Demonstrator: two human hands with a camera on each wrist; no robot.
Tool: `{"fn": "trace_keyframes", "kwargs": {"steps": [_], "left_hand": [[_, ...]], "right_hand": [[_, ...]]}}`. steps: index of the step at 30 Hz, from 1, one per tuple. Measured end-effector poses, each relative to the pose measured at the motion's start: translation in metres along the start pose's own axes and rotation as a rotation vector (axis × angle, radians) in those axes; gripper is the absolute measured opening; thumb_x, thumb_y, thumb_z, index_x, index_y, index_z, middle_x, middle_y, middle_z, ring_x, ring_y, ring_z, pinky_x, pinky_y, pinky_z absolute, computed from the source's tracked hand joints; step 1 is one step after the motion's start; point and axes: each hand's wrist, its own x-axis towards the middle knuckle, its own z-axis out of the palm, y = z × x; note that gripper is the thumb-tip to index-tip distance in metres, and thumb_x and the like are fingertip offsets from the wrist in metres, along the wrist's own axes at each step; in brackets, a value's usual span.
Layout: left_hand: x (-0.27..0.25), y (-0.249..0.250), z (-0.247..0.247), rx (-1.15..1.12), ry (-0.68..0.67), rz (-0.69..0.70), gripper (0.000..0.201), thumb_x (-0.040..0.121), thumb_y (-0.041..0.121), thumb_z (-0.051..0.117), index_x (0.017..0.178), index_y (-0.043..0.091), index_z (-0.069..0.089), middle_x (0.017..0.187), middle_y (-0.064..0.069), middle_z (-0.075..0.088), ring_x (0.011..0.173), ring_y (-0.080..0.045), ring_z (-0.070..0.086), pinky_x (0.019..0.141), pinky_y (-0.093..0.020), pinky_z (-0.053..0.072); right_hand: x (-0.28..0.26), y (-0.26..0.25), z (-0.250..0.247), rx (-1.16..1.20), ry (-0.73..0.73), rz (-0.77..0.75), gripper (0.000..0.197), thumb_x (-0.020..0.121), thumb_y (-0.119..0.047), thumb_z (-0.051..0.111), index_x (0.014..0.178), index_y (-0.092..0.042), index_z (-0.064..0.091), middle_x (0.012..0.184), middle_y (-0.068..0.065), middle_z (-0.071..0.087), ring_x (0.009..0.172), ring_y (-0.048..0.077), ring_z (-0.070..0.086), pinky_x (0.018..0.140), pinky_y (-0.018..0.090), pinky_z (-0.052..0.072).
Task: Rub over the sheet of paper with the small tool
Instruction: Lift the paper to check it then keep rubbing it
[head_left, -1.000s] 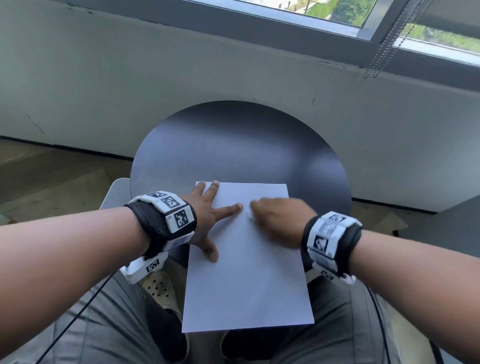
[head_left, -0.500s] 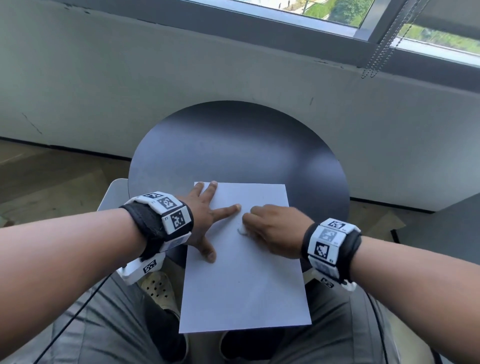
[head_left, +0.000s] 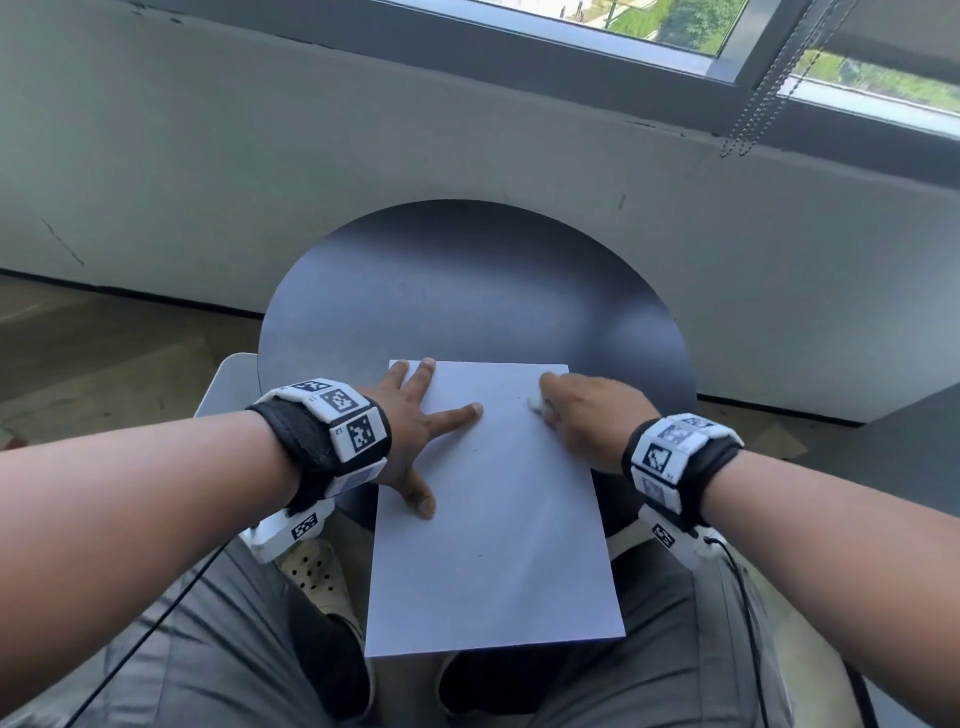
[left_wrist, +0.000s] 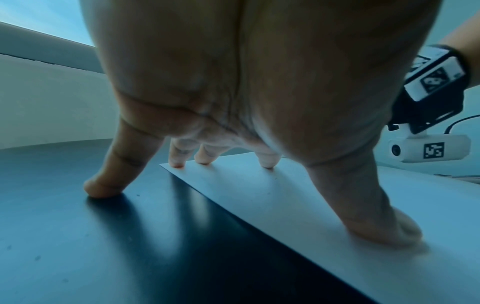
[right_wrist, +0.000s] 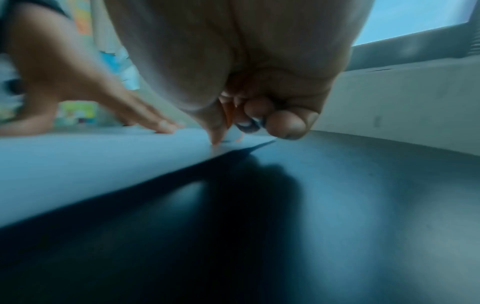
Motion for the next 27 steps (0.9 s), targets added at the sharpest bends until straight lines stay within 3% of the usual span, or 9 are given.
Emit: {"fn": "trace_keyframes", "kwargs": {"steps": [3,7,12,17,19,22,24,25,27], "left_hand": [[0.000,0.001,0.001,-0.001,0.001,-0.005,0.124,0.057,0.080,0.071,0.142,0.060,-0.017,0.158,-0.012,-0.029,0.146,-0.040,-0.018,0.110,-0.063,0.028],[0.001,-0.001,0.003,-0.002,0.002,-0.007,0.126,0.055,0.081,0.071,0.141,0.060,-0.018,0.158,-0.012,-0.029,0.146,-0.040,-0.019,0.112,-0.063,0.026],[-0.004,-0.002,0.001,-0.025,0.002,-0.001,0.124,0.057,0.079,0.072,0.143,0.060,-0.015,0.159,-0.008,-0.027,0.147,-0.038,-0.019,0.114,-0.061,0.023],[-0.009,-0.005,0.001,-0.050,0.029,0.005,0.125,0.059,0.079,0.071,0.148,0.052,-0.013,0.161,0.001,-0.022,0.149,-0.030,-0.016,0.116,-0.057,0.022],[-0.011,-0.006,0.004,-0.063,0.057,0.005,0.127,0.058,0.081,0.070,0.149,0.049,-0.012,0.161,0.005,-0.021,0.149,-0.026,-0.017,0.116,-0.060,0.020],[-0.014,-0.007,0.010,-0.063,0.128,0.013,0.127,0.058,0.080,0.069,0.149,0.048,-0.014,0.160,0.009,-0.023,0.148,-0.025,-0.021,0.117,-0.062,0.007],[-0.017,-0.007,0.013,-0.073,0.197,0.023,0.124,0.062,0.077,0.069,0.148,0.048,-0.015,0.159,0.012,-0.026,0.147,-0.025,-0.024,0.117,-0.061,0.003],[-0.019,-0.007,0.012,-0.084,0.229,0.036,0.121,0.064,0.075,0.069,0.148,0.049,-0.015,0.158,0.014,-0.028,0.147,-0.025,-0.025,0.118,-0.060,0.004],[-0.021,-0.010,0.012,-0.111,0.297,0.069,0.118,0.070,0.070,0.068,0.147,0.050,-0.018,0.153,0.019,-0.035,0.148,-0.023,-0.021,0.119,-0.058,0.010]], "right_hand": [[0.000,-0.006,-0.005,0.007,0.036,-0.019,0.026,0.101,-0.040,0.033,0.085,-0.020,0.031,0.085,-0.001,0.048,0.079,0.030,0.052,0.071,0.039,0.049],[-0.028,-0.049,0.007,-0.005,-0.009,-0.323,0.017,0.101,-0.039,0.032,0.099,-0.023,0.039,0.098,0.000,0.053,0.087,0.026,0.053,0.063,0.035,0.036],[-0.003,0.002,-0.002,0.071,0.009,0.069,0.028,0.100,-0.045,0.034,0.085,-0.022,0.032,0.092,0.000,0.054,0.084,0.030,0.055,0.074,0.042,0.050],[-0.006,0.046,-0.008,0.227,0.031,0.314,0.009,0.095,-0.020,0.040,0.103,-0.019,0.042,0.104,0.007,0.059,0.088,0.031,0.053,0.076,0.041,0.047],[-0.013,0.053,-0.009,0.212,0.014,0.372,0.020,0.097,-0.026,0.041,0.116,-0.021,0.043,0.115,0.007,0.053,0.100,0.031,0.052,0.084,0.042,0.046],[-0.020,0.053,-0.013,0.224,0.132,0.384,0.037,0.098,-0.050,0.043,0.127,-0.027,0.042,0.120,0.003,0.045,0.114,0.028,0.045,0.094,0.041,0.041],[-0.023,0.045,-0.015,0.380,0.141,0.339,0.042,0.095,-0.048,0.051,0.131,-0.025,0.046,0.118,0.000,0.052,0.113,0.024,0.052,0.094,0.037,0.042],[-0.025,0.039,-0.016,0.499,0.107,0.324,0.046,0.093,-0.044,0.055,0.133,-0.024,0.047,0.117,-0.002,0.056,0.109,0.022,0.057,0.091,0.034,0.045],[-0.027,0.023,-0.013,0.808,0.032,0.334,0.056,0.090,-0.039,0.064,0.139,-0.022,0.043,0.113,-0.002,0.059,0.090,0.021,0.064,0.072,0.032,0.052]]}}
